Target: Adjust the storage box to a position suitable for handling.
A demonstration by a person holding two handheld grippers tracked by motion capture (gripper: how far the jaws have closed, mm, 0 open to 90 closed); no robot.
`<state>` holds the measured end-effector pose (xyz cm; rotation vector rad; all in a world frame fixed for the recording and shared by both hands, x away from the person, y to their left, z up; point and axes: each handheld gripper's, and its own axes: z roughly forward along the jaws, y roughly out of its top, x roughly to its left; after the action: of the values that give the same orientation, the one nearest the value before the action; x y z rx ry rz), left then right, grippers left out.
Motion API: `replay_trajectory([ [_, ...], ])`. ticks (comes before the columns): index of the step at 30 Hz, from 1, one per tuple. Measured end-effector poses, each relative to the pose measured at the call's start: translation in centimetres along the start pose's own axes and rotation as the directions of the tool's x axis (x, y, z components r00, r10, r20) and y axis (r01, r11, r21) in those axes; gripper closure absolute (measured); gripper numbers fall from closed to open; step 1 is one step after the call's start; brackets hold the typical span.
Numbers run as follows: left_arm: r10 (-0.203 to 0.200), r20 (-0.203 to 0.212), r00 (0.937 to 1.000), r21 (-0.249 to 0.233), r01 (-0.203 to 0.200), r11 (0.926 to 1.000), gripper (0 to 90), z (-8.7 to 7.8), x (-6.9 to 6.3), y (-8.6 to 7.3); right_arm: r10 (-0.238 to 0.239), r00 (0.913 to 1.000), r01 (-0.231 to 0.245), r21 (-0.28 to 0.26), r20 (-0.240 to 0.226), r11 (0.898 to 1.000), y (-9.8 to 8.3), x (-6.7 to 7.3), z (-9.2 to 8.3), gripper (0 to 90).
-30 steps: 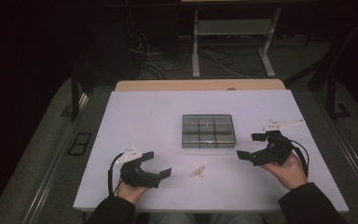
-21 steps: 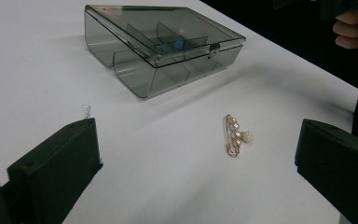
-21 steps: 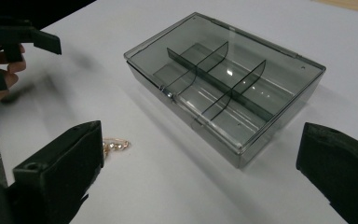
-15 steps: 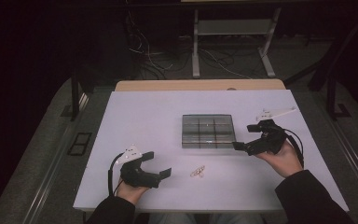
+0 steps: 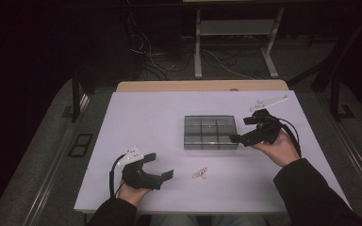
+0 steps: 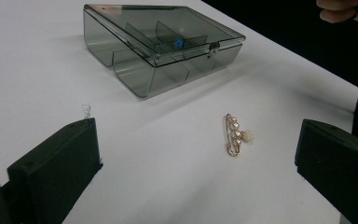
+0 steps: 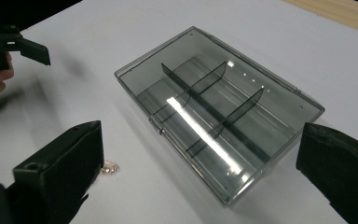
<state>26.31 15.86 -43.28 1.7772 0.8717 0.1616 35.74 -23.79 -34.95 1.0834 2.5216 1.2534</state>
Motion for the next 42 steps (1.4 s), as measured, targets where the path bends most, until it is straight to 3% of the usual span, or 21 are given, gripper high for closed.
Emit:
replay_trajectory([
  [11,0.002,0.002,1.0000,-0.002,-0.002,1.0000,0.0,0.0,0.0,0.0,-0.026,0.9997,0.026,0.030,-0.001,0.999,2.6,-0.4,1.2,0.5],
  [21,0.002,0.004,1.0000,-0.003,-0.002,1.0000,0.0,0.0,0.0,0.0,-0.019,0.9998,0.020,0.049,-0.008,0.999,4.0,-1.1,2.8,0.5],
  [42,-0.003,0.019,0.9998,-0.009,0.004,1.0000,0.0,0.0,0.0,0.0,-0.069,0.9976,0.069,0.124,0.001,0.990,7.4,-0.5,6.7,0.5],
])
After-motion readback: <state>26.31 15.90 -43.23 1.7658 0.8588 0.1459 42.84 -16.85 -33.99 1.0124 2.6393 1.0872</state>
